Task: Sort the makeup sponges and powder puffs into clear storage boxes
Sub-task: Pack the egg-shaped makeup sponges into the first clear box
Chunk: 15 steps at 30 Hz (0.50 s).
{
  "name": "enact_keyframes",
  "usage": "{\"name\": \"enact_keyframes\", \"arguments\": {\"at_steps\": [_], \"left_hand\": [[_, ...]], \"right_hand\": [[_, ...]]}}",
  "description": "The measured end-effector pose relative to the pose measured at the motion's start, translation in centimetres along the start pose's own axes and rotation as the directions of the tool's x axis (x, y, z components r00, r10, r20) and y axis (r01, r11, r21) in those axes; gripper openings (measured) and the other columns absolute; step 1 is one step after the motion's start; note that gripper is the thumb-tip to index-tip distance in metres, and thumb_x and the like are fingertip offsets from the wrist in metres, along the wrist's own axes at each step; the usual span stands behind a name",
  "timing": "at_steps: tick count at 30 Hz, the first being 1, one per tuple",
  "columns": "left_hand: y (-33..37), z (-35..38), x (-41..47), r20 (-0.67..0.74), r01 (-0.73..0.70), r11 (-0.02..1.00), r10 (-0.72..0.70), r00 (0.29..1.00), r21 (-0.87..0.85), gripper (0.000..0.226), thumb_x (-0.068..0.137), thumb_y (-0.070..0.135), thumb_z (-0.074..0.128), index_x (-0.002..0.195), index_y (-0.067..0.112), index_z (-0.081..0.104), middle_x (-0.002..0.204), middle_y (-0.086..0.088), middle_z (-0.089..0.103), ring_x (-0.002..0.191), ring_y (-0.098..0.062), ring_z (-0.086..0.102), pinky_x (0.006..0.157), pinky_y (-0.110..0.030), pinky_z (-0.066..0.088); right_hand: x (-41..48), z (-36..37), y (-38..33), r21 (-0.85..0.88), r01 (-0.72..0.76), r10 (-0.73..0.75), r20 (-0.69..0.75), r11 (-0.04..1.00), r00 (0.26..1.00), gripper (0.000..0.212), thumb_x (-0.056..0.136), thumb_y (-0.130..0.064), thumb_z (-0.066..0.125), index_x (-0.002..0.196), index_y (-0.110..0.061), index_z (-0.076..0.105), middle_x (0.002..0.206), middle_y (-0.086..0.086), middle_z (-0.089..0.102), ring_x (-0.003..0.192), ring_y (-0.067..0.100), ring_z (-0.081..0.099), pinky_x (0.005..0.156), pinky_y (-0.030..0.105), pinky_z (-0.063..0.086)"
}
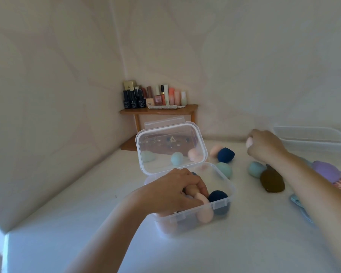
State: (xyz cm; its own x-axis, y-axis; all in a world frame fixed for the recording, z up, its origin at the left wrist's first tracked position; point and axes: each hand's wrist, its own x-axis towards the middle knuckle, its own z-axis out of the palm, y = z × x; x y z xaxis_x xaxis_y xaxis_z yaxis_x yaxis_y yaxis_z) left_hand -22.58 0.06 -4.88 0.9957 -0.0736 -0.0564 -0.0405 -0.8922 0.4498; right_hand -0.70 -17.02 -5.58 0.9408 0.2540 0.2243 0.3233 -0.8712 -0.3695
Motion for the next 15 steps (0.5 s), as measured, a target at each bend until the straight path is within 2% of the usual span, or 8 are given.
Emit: {"name": "enact_keyframes", "arguments": {"at_steps": [1,3,4,5,6,8,11,15], "left_hand": [[0.0,0.0,0.0,0.0,0.0,1.0,0.0,1.0,-0.006,0.02,0.086,0.03,0.06,0.105,0.036,0.062,0.112,0.015,0.052,0.101,-0.005,0.046,0.077,-0.007,0.035],[-0.1,0.0,0.0,-0.008,0.001,1.0,-0.001,1.0,-0.017,0.02,0.085,0.029,0.06,0.104,0.037,0.062,0.111,0.015,0.055,0.1,-0.005,0.049,0.078,-0.008,0.038],[-0.1,0.1,0.1,-0.015,0.0,1.0,-0.001,1.0,-0.022,0.02,0.084,0.028,0.06,0.102,0.037,0.062,0.108,0.017,0.056,0.098,-0.004,0.05,0.077,-0.01,0.04],[-0.1,0.1,0.1,-0.023,-0.002,1.0,0.002,1.0,-0.026,0.02,0.084,0.028,0.059,0.101,0.039,0.06,0.103,0.018,0.057,0.093,-0.004,0.052,0.074,-0.012,0.042],[-0.2,0.1,0.2,-0.031,-0.002,1.0,0.001,1.0,-0.026,0.02,0.083,0.029,0.06,0.099,0.041,0.058,0.097,0.02,0.057,0.087,-0.004,0.053,0.07,-0.013,0.042],[-0.3,0.2,0.2,-0.041,0.023,0.999,-0.024,0.999,-0.024,0.024,0.081,0.033,0.062,0.1,0.043,0.051,0.087,0.02,0.055,0.074,-0.003,0.051,0.063,-0.013,0.038],[-0.4,0.3,0.2,-0.047,0.06,0.998,-0.061,0.997,-0.028,0.026,0.079,0.037,0.063,0.101,0.04,0.048,0.079,0.019,0.052,0.068,-0.005,0.05,0.059,-0.015,0.039],[-0.4,0.3,0.4,-0.04,0.049,0.998,-0.051,0.998,-0.035,0.021,0.079,0.034,0.063,0.096,0.038,0.05,0.076,0.017,0.054,0.066,-0.005,0.049,0.061,-0.017,0.041]], "right_hand": [[-0.3,-1.0,-0.5,0.156,0.067,-0.071,0.019,0.985,0.997,0.031,0.083,-0.006,0.062,0.114,-0.009,0.059,0.112,0.014,0.06,0.1,0.03,0.057,0.073,0.035,0.046],[-1.8,-3.9,-2.2,0.512,0.192,-0.31,0.156,0.837,0.938,0.031,0.079,-0.007,0.072,0.108,-0.016,0.065,0.108,0.007,0.066,0.092,0.019,0.063,0.076,0.029,0.051],[-3.0,-5.4,-3.2,0.603,0.24,-0.45,0.224,0.761,0.864,0.031,0.077,-0.01,0.075,0.105,-0.021,0.067,0.105,0.003,0.068,0.088,0.012,0.065,0.076,0.022,0.052],[-4.3,-6.5,-4.2,0.619,0.301,-0.564,0.282,0.725,0.776,0.031,0.076,-0.014,0.077,0.103,-0.027,0.069,0.102,-0.003,0.069,0.085,0.007,0.065,0.076,0.018,0.052],[-5.4,-7.3,-5.0,0.603,0.357,-0.631,0.332,0.713,0.701,0.032,0.075,-0.017,0.078,0.102,-0.031,0.069,0.099,-0.01,0.07,0.084,0.002,0.065,0.076,0.016,0.051],[-6.8,-7.7,-6.4,0.496,0.45,-0.659,0.423,0.743,0.622,0.033,0.075,-0.019,0.079,0.103,-0.033,0.07,0.09,-0.02,0.07,0.08,-0.004,0.064,0.075,0.015,0.052],[-7.8,-6.4,-7.8,0.226,0.576,-0.605,0.479,0.785,0.637,0.035,0.072,-0.024,0.081,0.104,-0.033,0.07,0.076,-0.025,0.063,0.073,-0.004,0.059,0.069,0.019,0.048],[-8.3,-5.1,-8.4,0.102,0.611,-0.58,0.466,0.785,0.668,0.03,0.067,-0.026,0.084,0.094,-0.028,0.07,0.075,-0.016,0.06,0.069,0.002,0.054,0.059,0.02,0.041]]}}
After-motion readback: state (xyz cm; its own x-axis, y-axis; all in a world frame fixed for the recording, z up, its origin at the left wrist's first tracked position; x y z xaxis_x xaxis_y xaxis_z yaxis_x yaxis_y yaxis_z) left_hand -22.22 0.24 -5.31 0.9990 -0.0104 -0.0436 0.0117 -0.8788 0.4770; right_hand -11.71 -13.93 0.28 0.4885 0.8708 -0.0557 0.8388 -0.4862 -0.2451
